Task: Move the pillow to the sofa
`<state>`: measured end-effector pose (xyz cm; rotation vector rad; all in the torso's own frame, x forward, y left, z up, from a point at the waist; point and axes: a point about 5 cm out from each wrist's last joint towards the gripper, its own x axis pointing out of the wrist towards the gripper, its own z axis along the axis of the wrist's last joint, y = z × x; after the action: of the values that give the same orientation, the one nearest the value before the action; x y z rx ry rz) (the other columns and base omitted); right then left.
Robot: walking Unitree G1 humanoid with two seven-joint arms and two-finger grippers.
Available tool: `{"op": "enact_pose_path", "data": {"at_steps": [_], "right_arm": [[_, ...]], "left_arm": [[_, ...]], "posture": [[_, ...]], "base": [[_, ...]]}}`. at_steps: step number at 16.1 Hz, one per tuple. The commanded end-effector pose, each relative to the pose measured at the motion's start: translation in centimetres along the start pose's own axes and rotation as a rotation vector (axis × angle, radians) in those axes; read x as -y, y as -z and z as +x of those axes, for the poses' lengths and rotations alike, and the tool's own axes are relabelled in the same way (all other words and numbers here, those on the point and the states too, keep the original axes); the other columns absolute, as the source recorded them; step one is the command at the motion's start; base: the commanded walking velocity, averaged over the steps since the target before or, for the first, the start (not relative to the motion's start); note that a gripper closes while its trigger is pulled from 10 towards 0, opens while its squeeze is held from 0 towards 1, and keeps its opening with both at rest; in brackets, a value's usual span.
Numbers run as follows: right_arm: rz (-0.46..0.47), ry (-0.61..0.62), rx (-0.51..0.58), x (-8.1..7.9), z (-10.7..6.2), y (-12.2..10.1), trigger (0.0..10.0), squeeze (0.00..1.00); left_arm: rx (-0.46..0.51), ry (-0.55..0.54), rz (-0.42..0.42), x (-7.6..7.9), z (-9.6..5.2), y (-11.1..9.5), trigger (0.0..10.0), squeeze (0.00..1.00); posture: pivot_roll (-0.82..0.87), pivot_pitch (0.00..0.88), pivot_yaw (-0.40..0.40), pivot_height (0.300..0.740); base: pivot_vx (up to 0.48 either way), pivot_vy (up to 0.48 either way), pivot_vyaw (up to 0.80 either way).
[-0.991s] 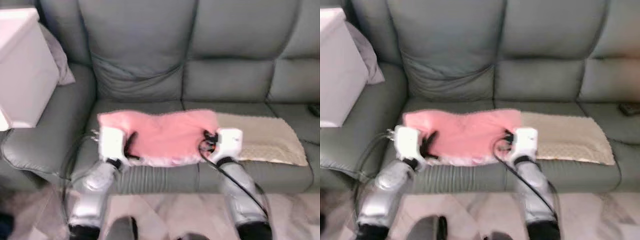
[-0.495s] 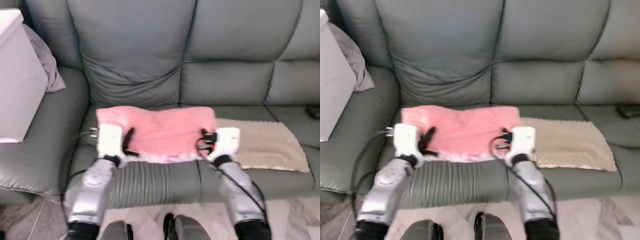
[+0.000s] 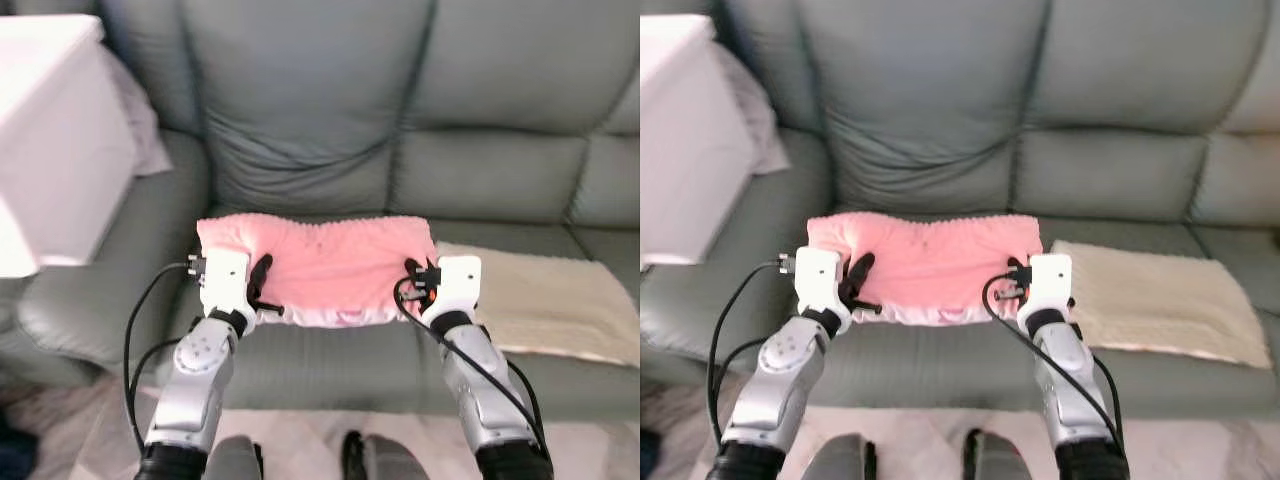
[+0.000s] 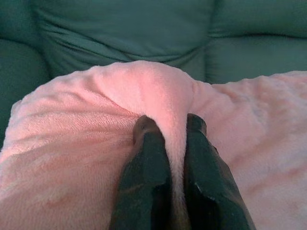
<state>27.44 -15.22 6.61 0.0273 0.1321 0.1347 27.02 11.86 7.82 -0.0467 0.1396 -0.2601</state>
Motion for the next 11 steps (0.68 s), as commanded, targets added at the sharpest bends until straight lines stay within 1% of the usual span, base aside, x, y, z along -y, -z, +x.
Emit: {"op": "enact_pose_path", "data": {"at_steps": [1,2,4,6,9,10,11], "right_arm": [[-0.001,-0.007,0.013,-0.25,0.03,-0.16,10.0,0.00],[0.000,-0.008,0.012,-0.29,0.00,-0.12,10.0,0.00],[0.001,-0.010,0.009,-0.36,-0.05,-0.02,10.0,0.00],[0.002,-0.014,0.005,-0.41,-0.07,0.11,10.0,0.00],[0.001,-0.014,0.001,-0.41,-0.12,0.20,10.0,0.00],[0.000,-0.010,-0.001,-0.35,-0.18,0.28,10.0,0.00],[0.001,0.002,-0.002,-0.20,-0.38,0.43,10.0,0.00]], "left_arm": [[-0.004,-0.018,0.019,-0.42,-0.17,-0.02,10.0,0.00],[0.002,-0.021,0.020,-0.44,-0.21,-0.07,10.0,0.00],[0.026,-0.038,0.065,-0.44,-0.23,-0.35,10.0,0.00],[0.021,-0.031,0.045,-0.33,-0.25,-0.19,10.0,0.00],[0.028,0.001,0.065,-0.17,-0.50,-0.05,10.0,0.00],[0.022,-0.004,0.083,-0.21,-0.62,0.03,10.0,0.00],[0.006,-0.033,0.122,-0.68,-0.86,0.40,10.0,0.00]], "posture": [[-0.01,0.115,-0.038,0.740],[-0.01,0.116,-0.038,0.740],[0.00,0.114,-0.040,0.740],[0.00,0.113,-0.040,0.740],[0.00,0.115,-0.039,0.740],[0.00,0.117,-0.038,0.740],[0.00,0.123,-0.038,0.740]], "base": [[0.000,0.480,0.00],[0.000,0.480,0.00],[0.000,0.000,0.00],[0.000,0.000,0.00],[0.000,0.000,0.00],[0.000,0.000,0.00],[0.000,0.000,0.00]]}}
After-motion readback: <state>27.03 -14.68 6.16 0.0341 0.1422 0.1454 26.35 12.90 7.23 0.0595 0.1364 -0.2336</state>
